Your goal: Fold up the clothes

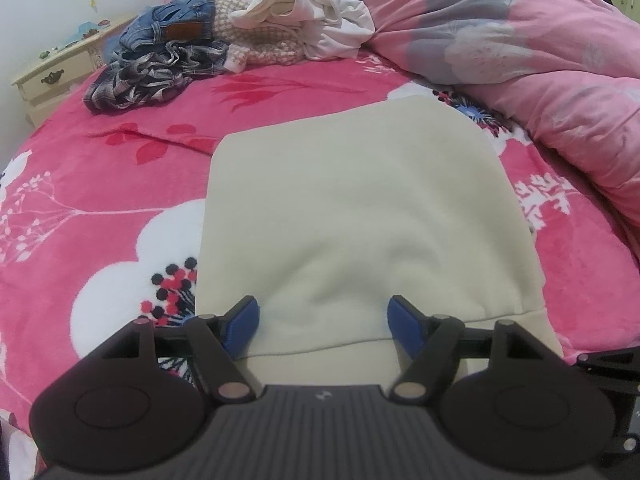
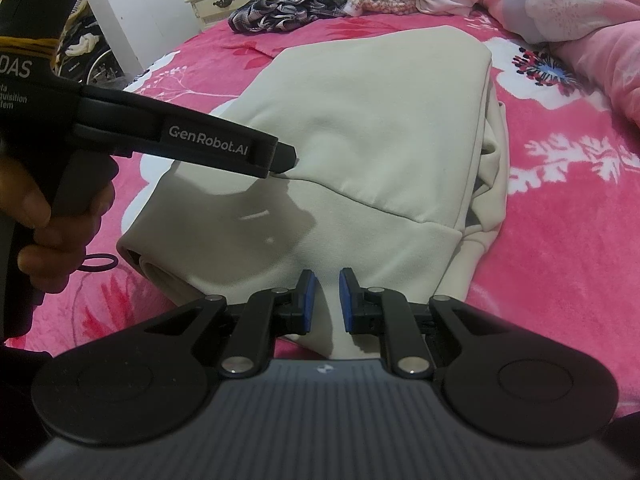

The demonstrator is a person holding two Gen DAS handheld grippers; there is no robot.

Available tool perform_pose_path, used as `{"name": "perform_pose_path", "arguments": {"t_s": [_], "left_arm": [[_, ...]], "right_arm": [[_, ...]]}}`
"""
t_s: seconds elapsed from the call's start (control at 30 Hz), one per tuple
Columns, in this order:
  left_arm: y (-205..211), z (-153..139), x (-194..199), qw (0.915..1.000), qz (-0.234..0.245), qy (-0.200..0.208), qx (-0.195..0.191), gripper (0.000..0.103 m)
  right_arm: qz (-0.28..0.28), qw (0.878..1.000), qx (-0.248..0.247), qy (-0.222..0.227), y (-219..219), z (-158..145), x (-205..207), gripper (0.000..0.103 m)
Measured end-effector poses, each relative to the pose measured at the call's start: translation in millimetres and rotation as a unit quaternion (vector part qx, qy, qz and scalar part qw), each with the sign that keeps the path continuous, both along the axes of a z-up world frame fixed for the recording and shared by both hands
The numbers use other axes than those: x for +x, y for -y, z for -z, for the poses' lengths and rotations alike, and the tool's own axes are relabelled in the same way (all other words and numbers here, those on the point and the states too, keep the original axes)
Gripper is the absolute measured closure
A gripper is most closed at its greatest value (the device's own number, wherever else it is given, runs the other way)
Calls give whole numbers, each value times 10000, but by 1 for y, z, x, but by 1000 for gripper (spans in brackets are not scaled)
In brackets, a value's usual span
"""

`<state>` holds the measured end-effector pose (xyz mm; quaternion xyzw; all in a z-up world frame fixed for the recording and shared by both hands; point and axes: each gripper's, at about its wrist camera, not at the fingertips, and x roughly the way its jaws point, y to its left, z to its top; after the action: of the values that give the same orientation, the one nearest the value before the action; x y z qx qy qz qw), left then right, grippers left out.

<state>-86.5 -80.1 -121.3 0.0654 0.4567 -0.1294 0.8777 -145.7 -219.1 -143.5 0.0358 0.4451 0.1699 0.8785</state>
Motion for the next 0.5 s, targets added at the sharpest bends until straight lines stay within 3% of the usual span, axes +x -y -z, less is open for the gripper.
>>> {"name": "perform_pose_path", "arguments": {"t_s": [0.27,0.5], "left_arm": [[1,0,-1,10000,-16,40,60,28],[1,0,-3,9995,-208,69,209,13]], "right_arm": [[3,10000,22,-8,1,0,1,90],[26,10000,54,-14,2,0,1,90]]}}
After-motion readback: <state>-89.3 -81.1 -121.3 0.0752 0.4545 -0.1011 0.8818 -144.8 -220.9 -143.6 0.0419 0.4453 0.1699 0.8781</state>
